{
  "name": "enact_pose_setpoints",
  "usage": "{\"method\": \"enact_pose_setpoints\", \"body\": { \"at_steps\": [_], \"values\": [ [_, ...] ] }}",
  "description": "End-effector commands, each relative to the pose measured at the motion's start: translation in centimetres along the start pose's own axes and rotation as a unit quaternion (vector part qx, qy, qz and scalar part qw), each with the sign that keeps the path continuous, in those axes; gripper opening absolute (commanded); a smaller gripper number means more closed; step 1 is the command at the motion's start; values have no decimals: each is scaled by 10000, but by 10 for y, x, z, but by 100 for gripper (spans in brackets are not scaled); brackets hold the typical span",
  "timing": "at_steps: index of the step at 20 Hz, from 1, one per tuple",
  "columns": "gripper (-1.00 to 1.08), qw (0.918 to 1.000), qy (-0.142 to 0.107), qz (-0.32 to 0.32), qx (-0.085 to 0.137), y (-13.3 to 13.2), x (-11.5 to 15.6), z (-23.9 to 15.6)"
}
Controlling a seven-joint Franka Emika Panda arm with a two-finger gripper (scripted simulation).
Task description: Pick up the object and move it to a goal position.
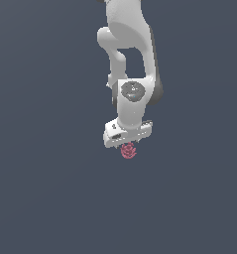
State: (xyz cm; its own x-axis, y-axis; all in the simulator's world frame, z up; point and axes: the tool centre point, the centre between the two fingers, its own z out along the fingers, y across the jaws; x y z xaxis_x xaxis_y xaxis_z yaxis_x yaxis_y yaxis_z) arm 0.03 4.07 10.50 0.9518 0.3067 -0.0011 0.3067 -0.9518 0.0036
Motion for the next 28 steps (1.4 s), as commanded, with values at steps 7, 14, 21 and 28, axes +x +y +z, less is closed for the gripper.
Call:
{"method": "enact_pose_setpoints", "body": {
  "at_steps": [7, 14, 21, 28],
  "values": [
    [100, 9996, 0, -295, 18, -11, 0, 13],
    [100, 9995, 2, -307, 18, -11, 0, 32],
    [100, 9995, 5, -325, 18, -12, -1, 62],
    [-100, 9995, 5, -325, 18, -11, 0, 64]
  ]
}}
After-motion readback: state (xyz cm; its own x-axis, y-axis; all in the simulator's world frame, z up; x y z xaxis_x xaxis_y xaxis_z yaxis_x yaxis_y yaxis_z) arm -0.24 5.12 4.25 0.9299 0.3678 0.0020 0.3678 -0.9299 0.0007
